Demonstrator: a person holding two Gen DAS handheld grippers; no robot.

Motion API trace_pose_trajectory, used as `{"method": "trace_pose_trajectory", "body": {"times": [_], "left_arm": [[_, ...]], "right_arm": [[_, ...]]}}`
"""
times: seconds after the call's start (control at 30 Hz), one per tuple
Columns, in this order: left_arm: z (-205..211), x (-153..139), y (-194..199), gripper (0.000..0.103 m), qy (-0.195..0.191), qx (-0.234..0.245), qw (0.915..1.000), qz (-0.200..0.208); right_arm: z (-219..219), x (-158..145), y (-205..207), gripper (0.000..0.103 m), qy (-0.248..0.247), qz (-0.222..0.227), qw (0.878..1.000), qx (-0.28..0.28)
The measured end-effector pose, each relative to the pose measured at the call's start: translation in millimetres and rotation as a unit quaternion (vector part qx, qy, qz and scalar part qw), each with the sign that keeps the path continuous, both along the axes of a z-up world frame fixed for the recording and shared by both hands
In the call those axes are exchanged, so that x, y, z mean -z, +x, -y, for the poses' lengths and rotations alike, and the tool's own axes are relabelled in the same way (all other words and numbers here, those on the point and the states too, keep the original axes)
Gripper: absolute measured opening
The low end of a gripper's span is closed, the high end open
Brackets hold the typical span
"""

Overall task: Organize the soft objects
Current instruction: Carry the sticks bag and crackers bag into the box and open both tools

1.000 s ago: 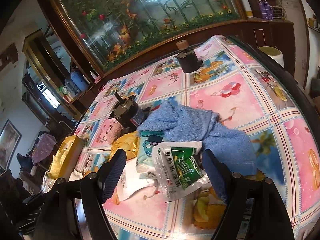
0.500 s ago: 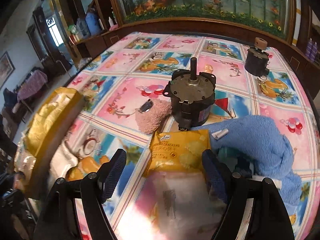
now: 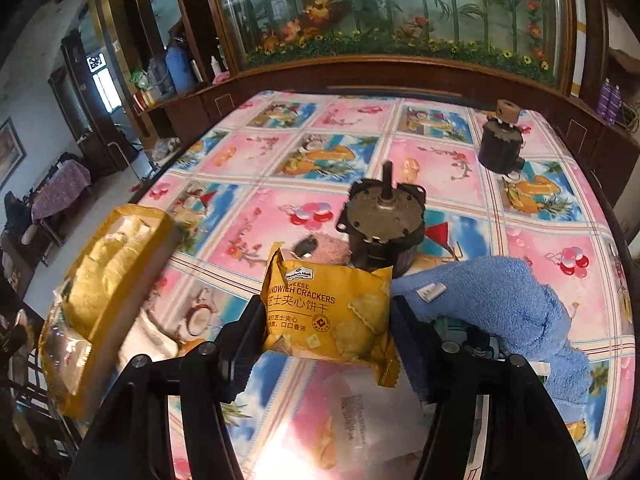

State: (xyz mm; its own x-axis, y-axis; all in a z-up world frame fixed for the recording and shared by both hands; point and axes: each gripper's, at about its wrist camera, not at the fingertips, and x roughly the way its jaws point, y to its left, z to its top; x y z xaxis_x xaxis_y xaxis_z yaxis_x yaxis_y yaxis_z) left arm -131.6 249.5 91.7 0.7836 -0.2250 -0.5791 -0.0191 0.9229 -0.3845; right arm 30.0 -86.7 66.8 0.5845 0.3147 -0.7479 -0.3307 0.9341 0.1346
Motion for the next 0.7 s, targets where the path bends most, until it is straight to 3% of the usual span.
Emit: {"method": "trace_pose_trajectory", "body": {"times": [0.1, 0.2, 0.33, 0.5, 0.7], "left_arm": [[-22, -5, 12, 0.038, -0.011, -0.014, 0.9998, -0.006], [-36, -8, 33, 0.038, 0.006, -0.028, 0.9995, -0.016], [-50, 0, 68, 0.038, 0.015, -0.031, 0.9986, -0.040], [-68, 14, 114, 0.039, 0.011, -0.046, 0.9972, -0.059], [-84, 31, 153, 0.060, 0.007, -0.051, 0.9945, -0.091]], "right_arm": [[-22, -23, -15, 0.064, 0.024, 0.020, 0.999, -0.036], [-60, -34, -26, 0.064, 0.037, 0.022, 0.995, -0.090], [-116, -30, -23, 0.064, 0.055, -0.001, 0.988, -0.144], [-187, -16, -6, 0.063, 0.044, -0.010, 0.983, -0.179], [-244, 12, 19, 0.067, 0.001, -0.006, 0.981, -0.193]]}}
